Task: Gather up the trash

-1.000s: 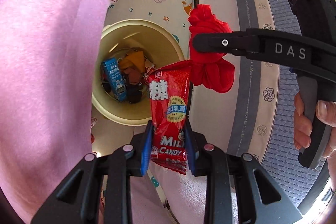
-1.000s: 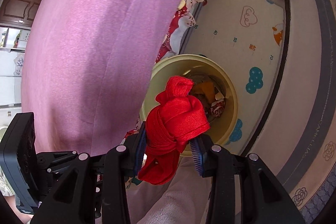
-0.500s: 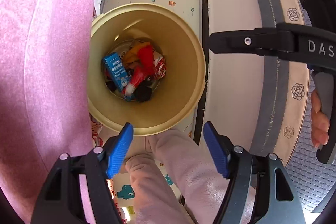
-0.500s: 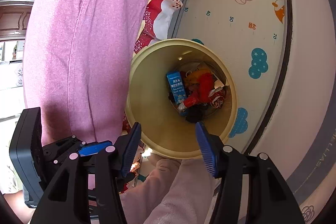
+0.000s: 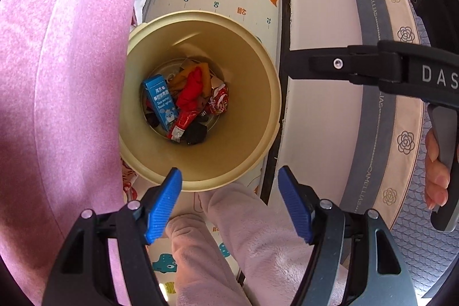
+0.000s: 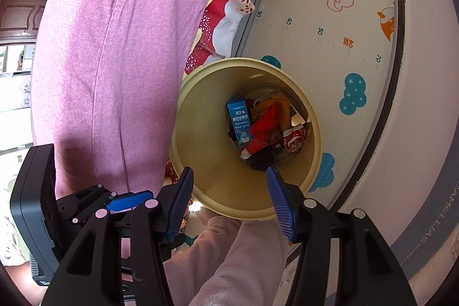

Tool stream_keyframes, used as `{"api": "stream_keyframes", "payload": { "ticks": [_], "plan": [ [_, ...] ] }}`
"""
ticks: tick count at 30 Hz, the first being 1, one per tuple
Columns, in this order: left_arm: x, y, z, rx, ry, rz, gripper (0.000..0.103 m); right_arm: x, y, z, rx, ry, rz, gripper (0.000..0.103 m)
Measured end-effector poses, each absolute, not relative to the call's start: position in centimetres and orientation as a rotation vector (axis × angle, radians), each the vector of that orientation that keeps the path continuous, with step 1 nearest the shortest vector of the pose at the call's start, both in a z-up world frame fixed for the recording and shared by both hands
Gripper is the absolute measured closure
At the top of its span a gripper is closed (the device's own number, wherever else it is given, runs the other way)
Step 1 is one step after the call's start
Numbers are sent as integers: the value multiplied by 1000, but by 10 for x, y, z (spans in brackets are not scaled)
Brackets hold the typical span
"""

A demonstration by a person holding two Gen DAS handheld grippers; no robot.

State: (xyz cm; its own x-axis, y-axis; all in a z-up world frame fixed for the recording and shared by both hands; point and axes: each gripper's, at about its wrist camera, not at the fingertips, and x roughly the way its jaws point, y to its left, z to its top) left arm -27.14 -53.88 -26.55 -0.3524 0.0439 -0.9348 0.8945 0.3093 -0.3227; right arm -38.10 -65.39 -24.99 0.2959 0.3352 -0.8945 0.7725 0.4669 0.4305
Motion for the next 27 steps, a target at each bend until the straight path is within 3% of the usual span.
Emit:
{"api": "stream_keyframes", "payload": {
  "ticks": [16,27],
  "plan": [
    [-262,-511,-189,699,1579,-1197,34,-343,-618,-152,882,1319,-307,52],
    [-195,-385,-99,472,1492,-980,33,-227,-505,-60,613,1325,-64,52]
  ]
}}
